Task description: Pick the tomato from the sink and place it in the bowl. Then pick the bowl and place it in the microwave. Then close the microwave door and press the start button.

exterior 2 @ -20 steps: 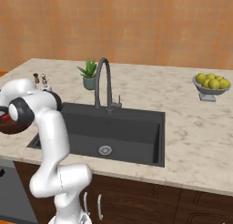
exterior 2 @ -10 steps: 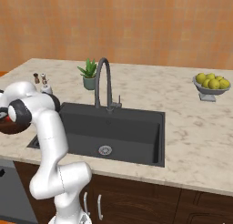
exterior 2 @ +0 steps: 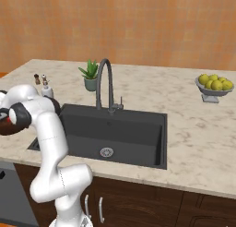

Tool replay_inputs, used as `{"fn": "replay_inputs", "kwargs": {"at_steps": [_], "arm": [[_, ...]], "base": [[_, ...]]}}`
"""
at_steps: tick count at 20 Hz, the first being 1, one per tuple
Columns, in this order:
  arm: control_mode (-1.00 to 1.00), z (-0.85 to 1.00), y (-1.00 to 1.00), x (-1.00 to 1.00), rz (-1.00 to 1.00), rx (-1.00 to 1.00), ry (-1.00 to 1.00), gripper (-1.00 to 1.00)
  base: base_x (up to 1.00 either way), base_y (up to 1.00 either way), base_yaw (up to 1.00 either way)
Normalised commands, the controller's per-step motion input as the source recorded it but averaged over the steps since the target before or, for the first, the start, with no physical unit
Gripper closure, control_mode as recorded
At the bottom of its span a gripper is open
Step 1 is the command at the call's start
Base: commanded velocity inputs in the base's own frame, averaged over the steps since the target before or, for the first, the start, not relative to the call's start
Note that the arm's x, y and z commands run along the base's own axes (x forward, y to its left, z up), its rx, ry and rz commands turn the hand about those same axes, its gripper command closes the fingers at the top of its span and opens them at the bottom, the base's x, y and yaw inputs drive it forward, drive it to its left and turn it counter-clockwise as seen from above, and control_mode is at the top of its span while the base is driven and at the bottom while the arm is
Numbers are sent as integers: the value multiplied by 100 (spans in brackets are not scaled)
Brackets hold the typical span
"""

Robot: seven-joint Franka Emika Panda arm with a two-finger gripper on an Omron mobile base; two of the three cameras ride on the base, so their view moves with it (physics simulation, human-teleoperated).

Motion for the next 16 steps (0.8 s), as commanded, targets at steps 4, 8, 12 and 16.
{"fn": "replay_inputs", "kwargs": {"at_steps": [4,8,12,16], "arm": [[-100,-28,0,6,0,0,5,-100],[-100,-6,-4,-4,0,0,0,-100],[-100,4,-5,-29,0,2,0,-100],[-100,34,-13,-48,0,5,0,-100]], "base": [[0,0,0],[0,0,0],[0,0,0],[0,0,0]]}}
